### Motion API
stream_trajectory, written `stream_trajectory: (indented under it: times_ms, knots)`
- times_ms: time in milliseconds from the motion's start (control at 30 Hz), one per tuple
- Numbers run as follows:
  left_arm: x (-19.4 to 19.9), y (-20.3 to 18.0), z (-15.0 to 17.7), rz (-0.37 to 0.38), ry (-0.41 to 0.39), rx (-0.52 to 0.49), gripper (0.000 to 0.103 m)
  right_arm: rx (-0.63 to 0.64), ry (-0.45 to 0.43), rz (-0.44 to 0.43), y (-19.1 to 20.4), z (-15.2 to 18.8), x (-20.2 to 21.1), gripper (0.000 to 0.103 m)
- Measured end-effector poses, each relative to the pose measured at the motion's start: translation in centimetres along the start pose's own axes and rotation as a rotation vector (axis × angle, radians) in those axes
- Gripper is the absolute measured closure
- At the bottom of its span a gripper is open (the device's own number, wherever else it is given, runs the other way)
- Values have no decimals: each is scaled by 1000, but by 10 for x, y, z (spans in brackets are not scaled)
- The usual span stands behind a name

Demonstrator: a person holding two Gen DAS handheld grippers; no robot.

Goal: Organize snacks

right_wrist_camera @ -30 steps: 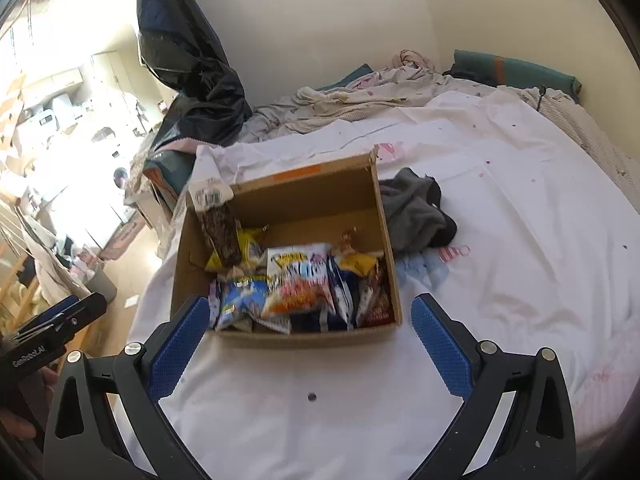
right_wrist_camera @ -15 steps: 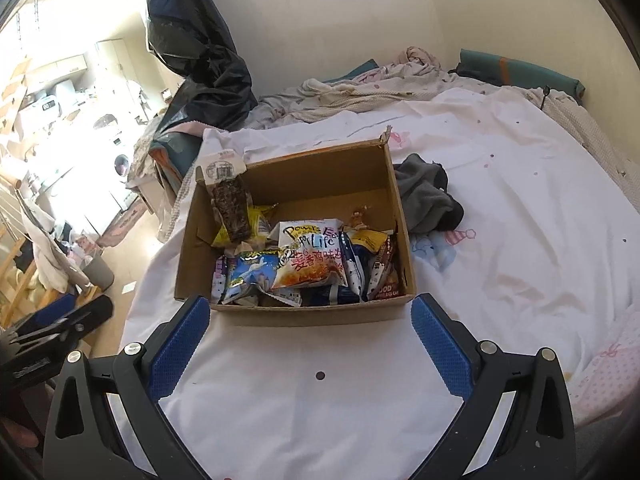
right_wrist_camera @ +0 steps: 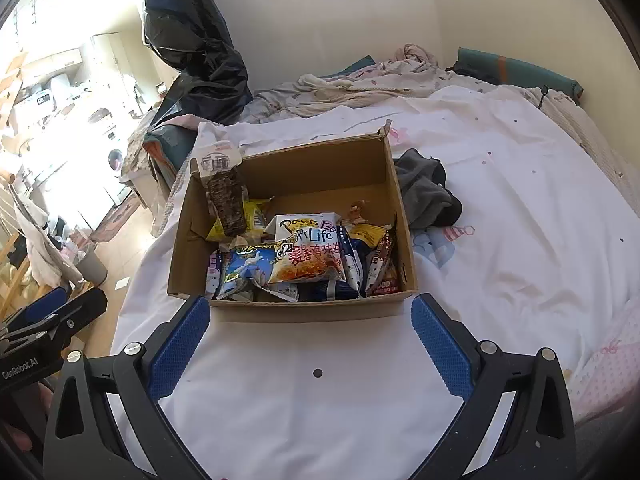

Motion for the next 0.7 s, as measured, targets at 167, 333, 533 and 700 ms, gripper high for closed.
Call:
stream_trajectory:
  times_ms: [167, 333, 533, 700]
  knots:
    - [0, 0, 0, 0, 0, 0, 0, -6, 3, 4, -2, 1, 0, 0]
    - [-1, -1, 0, 1, 4, 4, 0, -6, 1, 4, -2, 0, 1, 0]
    - [-1, -1, 0, 2, 5, 4, 0, -5, -2, 4, -2, 0, 1, 0]
    - [-2, -1, 1, 3, 9, 7, 0, -10, -2, 5, -2, -1, 3, 0]
Point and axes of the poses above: each gripper's, at about its wrist camera, not at the fingertips, and x roughly against the way its jaws point, y to its left, z to its underside, the point moved 9 cm from there along -x, roughly the way its jaws point
